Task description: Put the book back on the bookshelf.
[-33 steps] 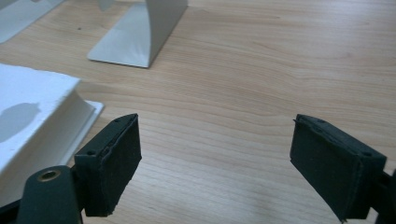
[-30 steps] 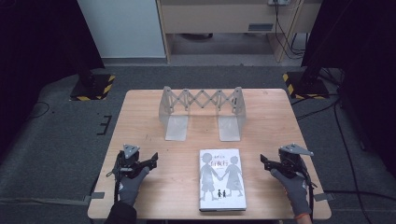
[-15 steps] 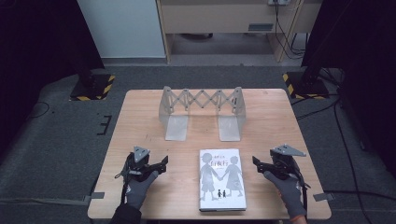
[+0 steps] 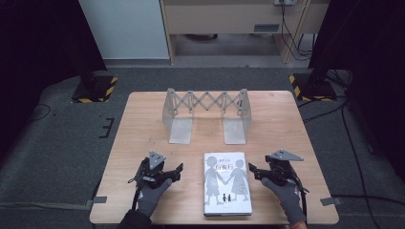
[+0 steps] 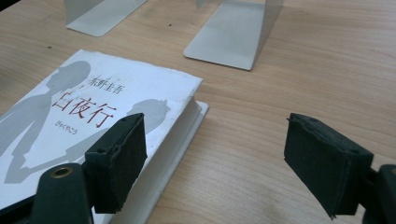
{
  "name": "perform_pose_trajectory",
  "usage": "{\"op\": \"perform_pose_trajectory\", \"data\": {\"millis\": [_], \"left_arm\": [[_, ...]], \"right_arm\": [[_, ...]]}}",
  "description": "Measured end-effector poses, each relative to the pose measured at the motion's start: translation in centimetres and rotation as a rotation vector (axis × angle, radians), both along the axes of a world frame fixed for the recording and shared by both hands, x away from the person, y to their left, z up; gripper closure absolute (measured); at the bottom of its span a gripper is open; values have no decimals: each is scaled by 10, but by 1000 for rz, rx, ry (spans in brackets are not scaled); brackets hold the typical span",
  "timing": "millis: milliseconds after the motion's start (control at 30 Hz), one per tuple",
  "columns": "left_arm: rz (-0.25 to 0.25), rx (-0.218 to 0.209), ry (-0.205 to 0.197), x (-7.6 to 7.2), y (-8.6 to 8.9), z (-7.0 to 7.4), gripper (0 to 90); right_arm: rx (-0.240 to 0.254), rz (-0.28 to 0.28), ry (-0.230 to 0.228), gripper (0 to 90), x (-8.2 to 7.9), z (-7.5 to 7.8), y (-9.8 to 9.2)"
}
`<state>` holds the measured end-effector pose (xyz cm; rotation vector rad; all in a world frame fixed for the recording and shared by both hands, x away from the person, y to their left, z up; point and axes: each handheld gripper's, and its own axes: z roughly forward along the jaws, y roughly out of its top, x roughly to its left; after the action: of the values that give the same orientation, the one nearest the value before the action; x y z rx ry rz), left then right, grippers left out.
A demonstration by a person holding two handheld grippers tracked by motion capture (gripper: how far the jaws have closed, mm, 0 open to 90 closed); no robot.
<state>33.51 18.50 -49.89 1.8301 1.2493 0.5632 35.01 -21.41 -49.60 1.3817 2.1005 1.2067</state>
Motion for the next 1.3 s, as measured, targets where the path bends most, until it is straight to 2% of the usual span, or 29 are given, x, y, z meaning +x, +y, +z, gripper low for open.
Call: {"op": "perform_pose_trajectory", "data": {"millis": [300,333,667,933,1300], "left_arm": [[-50,-2,7,-5,-16,-1,161],[-68,-4,8,-5,-21,-1,161],[-141,19,11,-9,-47,-4,168],[-174,20,17,-10,-59,-8,168],[-203,30,28,-10,-70,-12,161]], "right_arm": [[20,48,23,216,-2,-6,15],[20,56,33,217,-3,-6,17],[44,93,50,216,-4,-12,29],[44,112,62,218,-5,-16,35],[81,130,85,213,-4,-21,42]]}}
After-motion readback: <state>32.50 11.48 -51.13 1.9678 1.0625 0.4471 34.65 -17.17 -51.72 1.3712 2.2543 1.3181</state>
